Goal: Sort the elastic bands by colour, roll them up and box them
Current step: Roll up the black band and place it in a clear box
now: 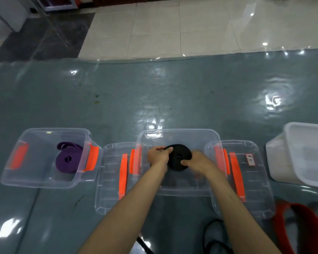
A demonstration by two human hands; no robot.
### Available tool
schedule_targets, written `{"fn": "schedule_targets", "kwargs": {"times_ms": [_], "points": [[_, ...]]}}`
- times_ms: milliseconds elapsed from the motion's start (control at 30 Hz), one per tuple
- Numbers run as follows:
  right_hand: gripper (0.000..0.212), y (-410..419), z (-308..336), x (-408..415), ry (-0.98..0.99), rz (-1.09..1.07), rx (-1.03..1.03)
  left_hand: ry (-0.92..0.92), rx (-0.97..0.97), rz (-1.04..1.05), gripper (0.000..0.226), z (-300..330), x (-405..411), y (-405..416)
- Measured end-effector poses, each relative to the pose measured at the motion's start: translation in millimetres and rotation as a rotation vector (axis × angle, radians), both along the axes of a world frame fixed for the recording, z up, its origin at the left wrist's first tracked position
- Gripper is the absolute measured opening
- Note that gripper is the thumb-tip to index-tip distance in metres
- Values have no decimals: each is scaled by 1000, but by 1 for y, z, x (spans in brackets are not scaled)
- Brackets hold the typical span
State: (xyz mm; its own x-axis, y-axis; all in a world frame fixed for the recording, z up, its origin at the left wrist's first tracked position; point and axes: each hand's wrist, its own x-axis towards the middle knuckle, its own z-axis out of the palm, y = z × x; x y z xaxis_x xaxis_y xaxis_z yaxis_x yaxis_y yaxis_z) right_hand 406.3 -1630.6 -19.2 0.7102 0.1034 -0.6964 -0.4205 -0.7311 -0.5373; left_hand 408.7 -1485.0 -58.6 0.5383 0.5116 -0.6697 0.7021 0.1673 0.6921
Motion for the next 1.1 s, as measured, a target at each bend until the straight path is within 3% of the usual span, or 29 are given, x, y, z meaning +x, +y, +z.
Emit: {"fn": "schedule_targets", "kwargs": {"times_ms": [233, 467, 633, 800, 900, 1000, 1100], "points": [[30, 2, -7, -7, 63, 4, 11, 45, 3, -65, 29, -9, -3, 5], [20, 7, -7, -6, 76, -35, 0, 63, 146, -196, 29, -9, 3, 10], [26, 5, 8, -9, 64, 28, -47, 121, 263, -341, 40, 2, -1, 14], [37, 0, 50, -31, -337, 20, -55, 98, 368, -681, 44, 40, -15, 20], [30, -7, 79, -63, -625, 0, 105, -72, 567, -903, 26, 80, -42, 24], [24, -17, 97, -107, -771, -7, 188, -287, 860, -1095, 23, 116, -81, 28], [20, -33, 97, -156, -877, -71, 196, -481, 1056, -1139, 21, 138, -132, 35]]}}
